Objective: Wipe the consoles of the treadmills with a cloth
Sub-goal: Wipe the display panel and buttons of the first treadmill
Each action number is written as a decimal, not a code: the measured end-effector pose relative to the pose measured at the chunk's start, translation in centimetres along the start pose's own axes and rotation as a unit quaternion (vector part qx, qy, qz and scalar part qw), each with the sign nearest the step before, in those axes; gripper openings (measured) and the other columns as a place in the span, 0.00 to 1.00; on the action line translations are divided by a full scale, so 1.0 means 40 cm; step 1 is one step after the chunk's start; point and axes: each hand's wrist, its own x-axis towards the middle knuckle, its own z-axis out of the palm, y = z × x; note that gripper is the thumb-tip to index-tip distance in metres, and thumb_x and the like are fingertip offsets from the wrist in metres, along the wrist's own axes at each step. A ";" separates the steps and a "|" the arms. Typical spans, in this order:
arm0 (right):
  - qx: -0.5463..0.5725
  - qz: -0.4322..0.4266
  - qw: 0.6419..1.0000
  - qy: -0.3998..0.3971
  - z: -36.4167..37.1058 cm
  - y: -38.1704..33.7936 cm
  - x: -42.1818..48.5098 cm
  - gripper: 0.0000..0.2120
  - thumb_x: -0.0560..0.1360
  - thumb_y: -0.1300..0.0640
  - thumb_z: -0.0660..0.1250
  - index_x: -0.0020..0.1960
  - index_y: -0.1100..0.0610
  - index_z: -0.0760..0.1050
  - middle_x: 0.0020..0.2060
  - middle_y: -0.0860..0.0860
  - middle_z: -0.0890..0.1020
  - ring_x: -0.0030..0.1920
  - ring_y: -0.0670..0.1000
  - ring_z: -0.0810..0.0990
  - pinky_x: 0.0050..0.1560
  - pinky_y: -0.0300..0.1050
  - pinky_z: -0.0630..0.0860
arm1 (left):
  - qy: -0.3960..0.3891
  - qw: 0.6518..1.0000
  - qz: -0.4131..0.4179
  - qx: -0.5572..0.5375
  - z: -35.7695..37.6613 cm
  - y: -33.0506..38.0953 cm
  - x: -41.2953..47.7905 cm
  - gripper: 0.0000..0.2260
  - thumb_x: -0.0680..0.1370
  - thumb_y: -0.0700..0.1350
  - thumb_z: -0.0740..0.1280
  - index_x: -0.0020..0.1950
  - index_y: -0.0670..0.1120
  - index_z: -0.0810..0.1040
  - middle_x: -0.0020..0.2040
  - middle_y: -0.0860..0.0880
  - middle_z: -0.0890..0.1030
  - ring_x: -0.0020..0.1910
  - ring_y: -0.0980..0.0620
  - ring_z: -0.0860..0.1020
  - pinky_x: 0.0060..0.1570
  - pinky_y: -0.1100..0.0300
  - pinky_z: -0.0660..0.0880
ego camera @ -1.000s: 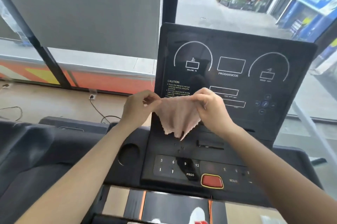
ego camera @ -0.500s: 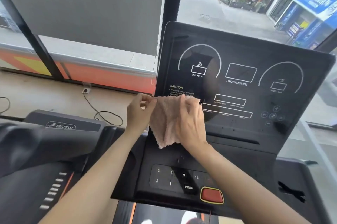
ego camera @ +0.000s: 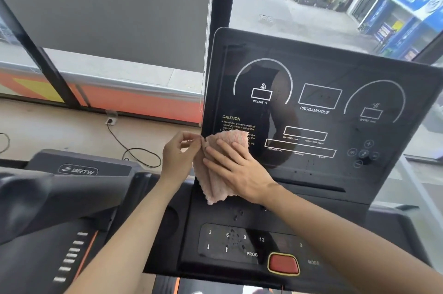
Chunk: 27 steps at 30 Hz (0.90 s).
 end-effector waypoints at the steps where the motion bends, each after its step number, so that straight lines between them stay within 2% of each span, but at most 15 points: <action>1: -0.006 0.006 1.000 -0.011 -0.001 -0.003 0.002 0.30 0.84 0.48 0.59 0.82 0.49 0.53 0.82 0.53 0.54 0.82 0.60 0.50 0.81 0.59 0.46 | -0.003 1.000 -0.004 -0.004 -0.002 -0.005 -0.002 0.05 0.80 0.45 0.72 0.45 0.55 0.82 0.44 0.58 0.85 0.46 0.61 0.81 0.49 0.55 0.80; 4: -0.015 0.067 0.997 -0.024 -0.008 -0.014 0.020 0.31 0.83 0.37 0.53 0.82 0.43 0.49 0.83 0.52 0.51 0.82 0.60 0.45 0.80 0.60 0.42 | -0.018 0.999 -0.021 -0.034 -0.009 -0.020 -0.010 0.02 0.77 0.53 0.71 0.46 0.57 0.83 0.47 0.54 0.86 0.50 0.49 0.84 0.49 0.50 0.82; 5: -0.018 0.087 0.996 -0.022 -0.012 -0.011 0.028 0.32 0.82 0.35 0.52 0.82 0.42 0.48 0.83 0.52 0.49 0.82 0.60 0.43 0.80 0.60 0.40 | -0.020 0.998 -0.026 -0.046 -0.009 -0.023 -0.015 0.03 0.77 0.54 0.71 0.48 0.56 0.83 0.48 0.52 0.86 0.50 0.48 0.84 0.49 0.50 0.83; 9: -0.021 0.131 0.991 -0.001 -0.052 0.043 0.068 0.34 0.80 0.30 0.51 0.82 0.42 0.50 0.83 0.54 0.48 0.82 0.61 0.41 0.80 0.61 0.38 | -0.014 0.994 -0.043 -0.101 0.002 -0.018 -0.043 0.04 0.82 0.44 0.67 0.54 0.50 0.81 0.51 0.51 0.85 0.51 0.56 0.84 0.49 0.60 0.82; 12: -0.034 0.161 0.986 0.025 -0.112 0.118 0.115 0.37 0.78 0.27 0.51 0.82 0.43 0.51 0.83 0.55 0.50 0.82 0.64 0.44 0.80 0.63 0.40 | -0.018 0.996 -0.041 -0.082 0.004 -0.028 -0.051 0.08 0.82 0.42 0.67 0.57 0.53 0.82 0.55 0.52 0.86 0.57 0.54 0.83 0.57 0.55 0.80; 14: -0.048 0.186 0.980 0.045 -0.165 0.180 0.151 0.39 0.77 0.26 0.50 0.82 0.44 0.51 0.82 0.57 0.51 0.82 0.65 0.45 0.80 0.65 0.41 | -0.016 0.997 -0.042 -0.067 0.008 -0.032 -0.052 0.10 0.81 0.41 0.69 0.59 0.53 0.83 0.56 0.54 0.86 0.58 0.56 0.82 0.60 0.55 0.78; 17: -0.060 0.212 0.974 0.060 -0.238 0.283 0.191 0.42 0.76 0.24 0.49 0.83 0.45 0.49 0.82 0.57 0.50 0.82 0.64 0.45 0.79 0.66 0.40 | 0.003 0.998 -0.032 -0.045 0.017 -0.025 -0.062 0.13 0.80 0.38 0.69 0.62 0.51 0.83 0.58 0.53 0.85 0.54 0.65 0.81 0.54 0.68 0.76; 19: -0.068 0.212 0.973 0.056 -0.275 0.339 0.191 0.43 0.76 0.23 0.48 0.83 0.46 0.46 0.83 0.57 0.49 0.82 0.64 0.44 0.79 0.66 0.40 | 0.012 0.999 -0.022 -0.032 0.023 -0.027 -0.068 0.14 0.80 0.37 0.69 0.63 0.50 0.83 0.59 0.53 0.85 0.55 0.65 0.81 0.50 0.71 0.76; 22: -0.071 0.218 0.972 0.051 -0.292 0.380 0.170 0.42 0.78 0.25 0.48 0.83 0.48 0.45 0.83 0.56 0.48 0.82 0.64 0.44 0.79 0.66 0.41 | 0.015 1.000 -0.012 -0.014 0.024 -0.032 -0.072 0.15 0.79 0.36 0.70 0.64 0.49 0.82 0.60 0.53 0.84 0.56 0.63 0.81 0.51 0.71 0.77; 25: -0.060 0.251 0.965 0.052 -0.264 0.353 0.132 0.41 0.79 0.27 0.48 0.83 0.49 0.45 0.83 0.56 0.48 0.82 0.64 0.44 0.79 0.67 0.39 | 0.021 1.000 -0.003 0.004 0.026 -0.034 -0.071 0.16 0.79 0.36 0.70 0.65 0.48 0.81 0.60 0.52 0.84 0.58 0.58 0.82 0.54 0.65 0.79; 27: -0.059 0.264 0.962 0.049 -0.220 0.309 0.086 0.41 0.79 0.27 0.48 0.83 0.50 0.47 0.83 0.56 0.49 0.82 0.64 0.44 0.78 0.68 0.39 | 0.025 1.000 0.004 0.014 0.029 -0.036 -0.069 0.16 0.78 0.36 0.71 0.65 0.48 0.81 0.59 0.51 0.84 0.58 0.57 0.82 0.51 0.69 0.79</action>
